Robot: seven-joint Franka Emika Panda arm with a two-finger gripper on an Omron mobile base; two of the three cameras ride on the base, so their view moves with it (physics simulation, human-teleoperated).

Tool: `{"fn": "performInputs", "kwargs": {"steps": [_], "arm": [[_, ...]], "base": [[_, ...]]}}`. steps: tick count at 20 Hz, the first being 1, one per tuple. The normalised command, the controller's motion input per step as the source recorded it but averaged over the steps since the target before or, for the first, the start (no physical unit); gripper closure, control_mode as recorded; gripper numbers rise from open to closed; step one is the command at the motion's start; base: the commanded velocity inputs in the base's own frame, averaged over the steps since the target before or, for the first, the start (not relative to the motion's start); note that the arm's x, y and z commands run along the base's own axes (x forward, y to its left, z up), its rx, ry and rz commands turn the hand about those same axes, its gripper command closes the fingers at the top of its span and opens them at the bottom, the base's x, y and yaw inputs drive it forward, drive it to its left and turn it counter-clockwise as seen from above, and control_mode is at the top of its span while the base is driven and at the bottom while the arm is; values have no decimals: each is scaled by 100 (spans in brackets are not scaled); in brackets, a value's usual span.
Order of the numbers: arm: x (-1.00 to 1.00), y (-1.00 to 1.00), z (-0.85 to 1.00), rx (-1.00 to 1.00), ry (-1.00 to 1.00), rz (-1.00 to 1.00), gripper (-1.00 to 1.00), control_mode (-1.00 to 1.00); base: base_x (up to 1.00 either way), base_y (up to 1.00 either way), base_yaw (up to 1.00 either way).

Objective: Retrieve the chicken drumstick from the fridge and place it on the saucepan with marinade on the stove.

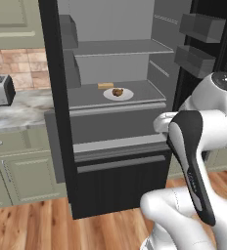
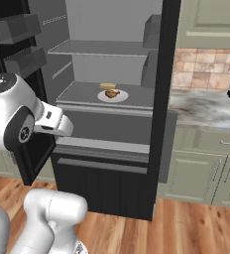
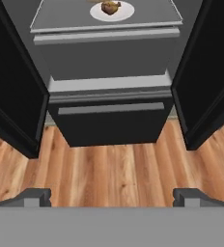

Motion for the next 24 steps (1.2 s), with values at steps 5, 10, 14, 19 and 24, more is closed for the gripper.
{"fn": "performInputs", "kwargs": {"steps": [5, 10, 14, 19, 24], "arm": [[-24, 0, 0, 0, 3, 3, -100, -100], [-4, 0, 3, 0, 5, -3, -100, 100], [0, 0, 0, 0, 0, 0, -100, 100], [0, 0, 0, 0, 0, 0, -100, 100], [0, 0, 0, 0, 0, 0, -100, 100]], "base": [[0, 0, 0], [0, 0, 0], [15, 1, 0], [81, 23, 0], [74, 23, 0]]}}
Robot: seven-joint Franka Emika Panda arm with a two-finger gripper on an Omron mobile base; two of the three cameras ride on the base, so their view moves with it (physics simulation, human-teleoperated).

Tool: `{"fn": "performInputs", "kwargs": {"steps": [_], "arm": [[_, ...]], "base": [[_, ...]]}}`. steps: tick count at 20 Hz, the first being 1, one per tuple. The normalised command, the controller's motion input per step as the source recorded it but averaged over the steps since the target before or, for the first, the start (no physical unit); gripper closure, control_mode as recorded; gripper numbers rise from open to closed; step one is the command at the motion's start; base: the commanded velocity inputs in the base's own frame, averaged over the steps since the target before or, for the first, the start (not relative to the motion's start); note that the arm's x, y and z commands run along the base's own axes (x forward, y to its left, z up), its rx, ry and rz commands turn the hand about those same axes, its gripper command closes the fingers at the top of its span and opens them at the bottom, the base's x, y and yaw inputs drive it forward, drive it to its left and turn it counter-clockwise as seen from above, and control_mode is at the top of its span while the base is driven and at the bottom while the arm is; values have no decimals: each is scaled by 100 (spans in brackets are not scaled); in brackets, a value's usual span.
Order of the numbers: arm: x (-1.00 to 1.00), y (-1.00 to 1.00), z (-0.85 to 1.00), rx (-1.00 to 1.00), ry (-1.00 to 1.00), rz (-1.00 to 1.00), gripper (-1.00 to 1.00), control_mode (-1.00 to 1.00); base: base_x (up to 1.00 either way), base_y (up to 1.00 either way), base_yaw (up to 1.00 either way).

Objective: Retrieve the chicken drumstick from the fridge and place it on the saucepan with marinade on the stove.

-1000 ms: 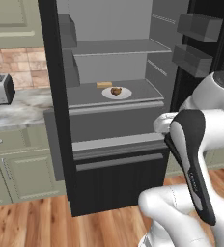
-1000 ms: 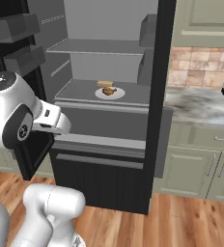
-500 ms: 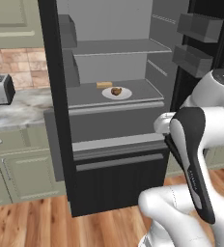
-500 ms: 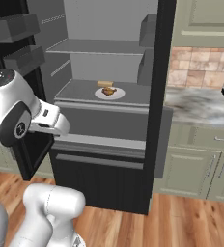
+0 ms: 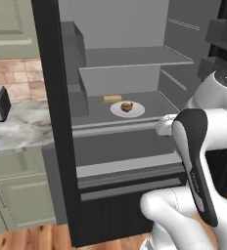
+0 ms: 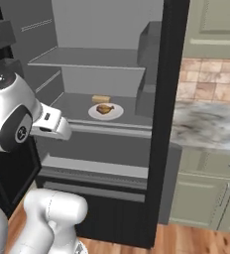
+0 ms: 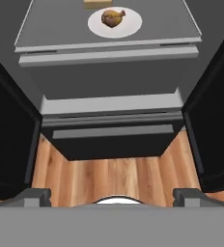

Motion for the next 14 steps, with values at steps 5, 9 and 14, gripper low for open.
{"fn": "performInputs", "kwargs": {"steps": [5, 9, 14], "arm": [[0, 0, 0, 0, 0, 0, -100, 100], [0, 0, 0, 0, 0, 0, -100, 100], [0, 0, 0, 0, 0, 0, -100, 100]], "base": [[53, 7, 0], [56, 0, 0], [37, 0, 0]]}}
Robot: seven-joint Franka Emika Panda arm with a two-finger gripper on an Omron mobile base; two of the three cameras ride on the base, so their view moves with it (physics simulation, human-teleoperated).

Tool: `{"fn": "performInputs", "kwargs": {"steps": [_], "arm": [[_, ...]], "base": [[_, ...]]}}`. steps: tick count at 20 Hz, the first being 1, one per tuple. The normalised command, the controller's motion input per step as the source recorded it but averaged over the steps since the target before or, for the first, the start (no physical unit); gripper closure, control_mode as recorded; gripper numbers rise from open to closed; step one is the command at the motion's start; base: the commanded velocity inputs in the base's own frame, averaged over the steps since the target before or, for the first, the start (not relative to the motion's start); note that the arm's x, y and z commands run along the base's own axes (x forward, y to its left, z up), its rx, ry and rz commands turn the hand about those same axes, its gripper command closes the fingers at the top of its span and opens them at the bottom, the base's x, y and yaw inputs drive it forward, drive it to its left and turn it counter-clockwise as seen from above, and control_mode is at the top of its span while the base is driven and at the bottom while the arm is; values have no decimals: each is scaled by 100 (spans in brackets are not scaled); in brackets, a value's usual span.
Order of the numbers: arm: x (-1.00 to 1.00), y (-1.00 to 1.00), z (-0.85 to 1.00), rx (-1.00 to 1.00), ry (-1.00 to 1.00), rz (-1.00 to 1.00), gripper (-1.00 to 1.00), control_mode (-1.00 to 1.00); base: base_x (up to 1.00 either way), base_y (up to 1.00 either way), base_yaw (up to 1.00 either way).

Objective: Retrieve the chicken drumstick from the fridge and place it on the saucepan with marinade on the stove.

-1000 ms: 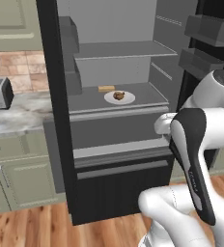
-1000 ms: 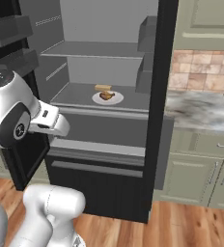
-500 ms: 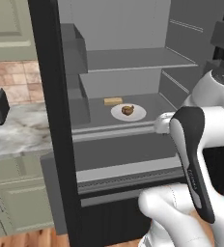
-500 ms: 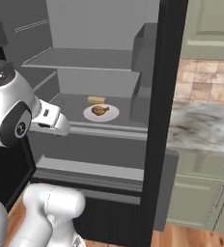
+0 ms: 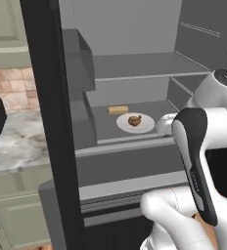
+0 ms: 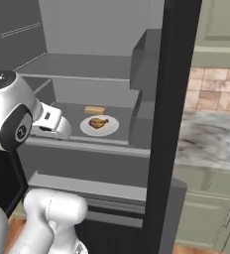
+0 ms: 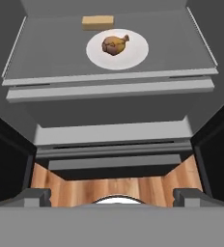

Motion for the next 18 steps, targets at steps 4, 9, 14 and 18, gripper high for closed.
{"fn": "performInputs", "kwargs": {"steps": [4, 9, 14, 18], "arm": [[0, 0, 0, 0, 0, 0, -100, 100], [0, 0, 0, 0, 0, 0, -100, 100], [9, 0, -22, 0, -1, 0, -100, -100], [5, 0, -77, -1, -16, 0, -100, -100]], "base": [[48, 0, 0], [43, 0, 0], [4, 0, 0], [0, 0, 0]]}}
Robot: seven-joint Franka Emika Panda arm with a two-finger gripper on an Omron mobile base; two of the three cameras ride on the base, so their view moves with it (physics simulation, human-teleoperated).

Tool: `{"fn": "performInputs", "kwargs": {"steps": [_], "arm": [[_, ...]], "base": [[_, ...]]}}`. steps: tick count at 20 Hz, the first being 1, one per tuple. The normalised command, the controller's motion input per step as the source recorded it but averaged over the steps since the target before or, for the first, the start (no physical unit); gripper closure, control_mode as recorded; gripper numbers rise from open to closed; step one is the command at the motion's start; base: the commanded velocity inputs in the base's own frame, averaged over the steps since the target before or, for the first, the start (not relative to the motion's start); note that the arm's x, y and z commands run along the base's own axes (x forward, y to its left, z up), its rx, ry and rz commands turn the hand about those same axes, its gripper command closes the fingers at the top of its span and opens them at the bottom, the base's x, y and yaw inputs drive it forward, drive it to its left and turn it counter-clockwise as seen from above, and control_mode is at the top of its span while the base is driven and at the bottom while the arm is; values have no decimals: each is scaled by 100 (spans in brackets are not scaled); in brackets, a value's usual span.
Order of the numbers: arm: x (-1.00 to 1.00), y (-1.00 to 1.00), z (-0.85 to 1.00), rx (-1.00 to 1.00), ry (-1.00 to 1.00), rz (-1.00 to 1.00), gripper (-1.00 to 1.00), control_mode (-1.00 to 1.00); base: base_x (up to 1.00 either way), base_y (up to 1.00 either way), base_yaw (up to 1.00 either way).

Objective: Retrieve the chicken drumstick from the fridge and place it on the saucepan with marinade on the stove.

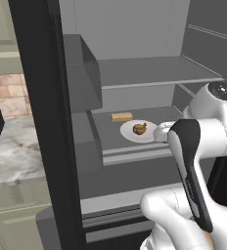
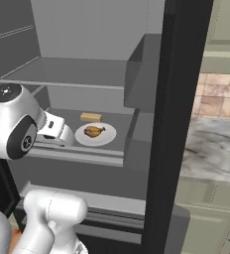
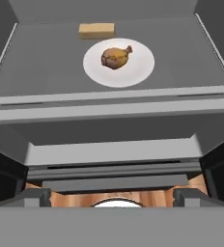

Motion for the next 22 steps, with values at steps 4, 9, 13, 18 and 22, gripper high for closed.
{"fn": "performInputs", "kwargs": {"steps": [4, 9, 13, 18, 22], "arm": [[0, 0, -48, -5, -26, -1, -100, -100], [15, 1, -16, -4, -23, -3, -100, -100], [52, 1, 0, 0, -3, -6, -100, -100], [66, 0, 0, 0, 0, -4, -100, -100], [56, 0, -1, 2, 7, -2, -100, -100]], "base": [[0, 0, 0], [0, 0, 0], [0, 0, 0], [0, 0, 0], [0, 0, 0]]}}
